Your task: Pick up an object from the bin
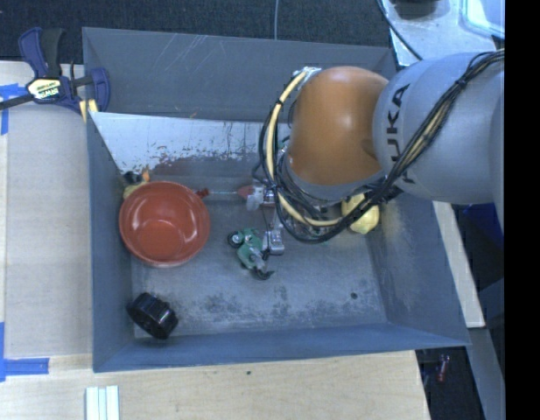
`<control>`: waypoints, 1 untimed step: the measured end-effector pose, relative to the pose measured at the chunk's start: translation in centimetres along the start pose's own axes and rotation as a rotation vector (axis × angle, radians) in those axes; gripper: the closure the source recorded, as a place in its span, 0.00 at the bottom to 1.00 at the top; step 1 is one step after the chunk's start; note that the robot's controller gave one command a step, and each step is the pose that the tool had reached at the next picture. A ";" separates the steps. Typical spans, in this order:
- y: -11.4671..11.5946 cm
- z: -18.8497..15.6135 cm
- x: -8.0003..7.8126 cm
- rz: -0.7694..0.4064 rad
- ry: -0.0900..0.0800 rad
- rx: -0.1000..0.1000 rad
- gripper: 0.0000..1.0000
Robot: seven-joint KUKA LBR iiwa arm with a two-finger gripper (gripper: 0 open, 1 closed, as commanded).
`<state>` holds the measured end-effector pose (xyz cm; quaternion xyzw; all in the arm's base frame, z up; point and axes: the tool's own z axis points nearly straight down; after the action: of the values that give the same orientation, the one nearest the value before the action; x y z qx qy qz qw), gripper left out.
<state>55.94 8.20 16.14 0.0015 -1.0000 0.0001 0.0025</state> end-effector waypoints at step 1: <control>0.0 -0.4 -0.2 0.003 -0.008 -0.001 0.00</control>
Offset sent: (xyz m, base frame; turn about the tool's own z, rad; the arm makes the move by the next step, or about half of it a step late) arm 0.0123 -0.0274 -0.0914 0.1461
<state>56.15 8.17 16.53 0.0002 -1.0000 -0.0003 -0.0016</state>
